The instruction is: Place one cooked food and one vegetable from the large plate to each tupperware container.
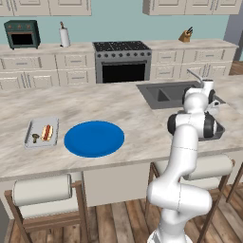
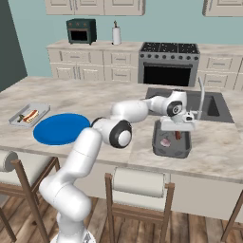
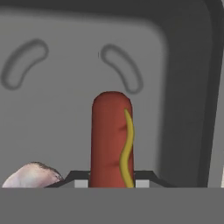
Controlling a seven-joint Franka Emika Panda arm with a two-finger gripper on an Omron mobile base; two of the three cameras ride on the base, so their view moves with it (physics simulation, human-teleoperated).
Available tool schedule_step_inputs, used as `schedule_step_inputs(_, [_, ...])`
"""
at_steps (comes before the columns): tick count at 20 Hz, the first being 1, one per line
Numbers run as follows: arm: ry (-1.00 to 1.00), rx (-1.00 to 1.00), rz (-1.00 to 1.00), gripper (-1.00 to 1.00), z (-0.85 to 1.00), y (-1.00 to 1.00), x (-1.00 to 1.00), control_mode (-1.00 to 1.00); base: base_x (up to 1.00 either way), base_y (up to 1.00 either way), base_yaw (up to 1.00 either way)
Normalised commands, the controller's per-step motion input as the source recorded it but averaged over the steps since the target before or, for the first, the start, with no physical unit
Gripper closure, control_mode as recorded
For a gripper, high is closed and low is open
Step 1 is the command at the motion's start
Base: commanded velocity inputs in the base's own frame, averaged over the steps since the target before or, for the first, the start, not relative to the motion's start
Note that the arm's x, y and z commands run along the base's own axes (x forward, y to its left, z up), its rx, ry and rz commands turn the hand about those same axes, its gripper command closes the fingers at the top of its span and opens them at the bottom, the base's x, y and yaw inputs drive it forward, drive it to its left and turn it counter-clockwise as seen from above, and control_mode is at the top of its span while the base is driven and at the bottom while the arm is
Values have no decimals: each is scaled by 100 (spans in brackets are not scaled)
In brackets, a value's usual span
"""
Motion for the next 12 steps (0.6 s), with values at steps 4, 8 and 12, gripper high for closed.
schedule_step_inputs(4, [0, 0, 0, -100, -7, 0, -1, -100, 0, 0, 0])
schedule_step_inputs(8, [0, 0, 0, -100, -1, 0, -9, -100, 0, 0, 0])
schedule_step_inputs(12, [0, -1, -3, -100, 0, 18, -41, -100, 0, 0, 0])
